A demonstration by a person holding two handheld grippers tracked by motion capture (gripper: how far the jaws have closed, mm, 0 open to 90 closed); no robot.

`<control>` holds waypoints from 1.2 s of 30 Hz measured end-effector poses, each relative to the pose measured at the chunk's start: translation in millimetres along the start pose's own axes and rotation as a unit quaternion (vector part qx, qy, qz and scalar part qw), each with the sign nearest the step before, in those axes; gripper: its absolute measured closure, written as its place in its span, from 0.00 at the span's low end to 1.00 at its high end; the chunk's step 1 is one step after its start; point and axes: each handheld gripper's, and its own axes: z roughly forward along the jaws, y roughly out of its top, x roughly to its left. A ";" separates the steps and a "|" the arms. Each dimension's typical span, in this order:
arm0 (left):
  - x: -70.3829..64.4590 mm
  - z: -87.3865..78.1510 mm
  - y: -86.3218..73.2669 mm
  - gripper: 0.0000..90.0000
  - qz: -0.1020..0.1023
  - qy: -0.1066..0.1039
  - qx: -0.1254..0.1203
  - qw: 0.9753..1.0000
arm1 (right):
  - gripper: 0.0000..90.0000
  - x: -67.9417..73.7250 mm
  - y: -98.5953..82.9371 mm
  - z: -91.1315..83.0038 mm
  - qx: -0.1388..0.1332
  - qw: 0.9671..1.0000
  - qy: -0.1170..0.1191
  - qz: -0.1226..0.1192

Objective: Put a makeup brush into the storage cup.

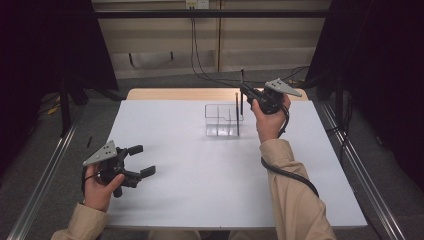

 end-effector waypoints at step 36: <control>0.3 -1.0 -0.2 0.01 0.001 0.001 0.000 1.000 | 0.94 0.6 -14.6 10.8 0.017 1.000 0.001 -0.015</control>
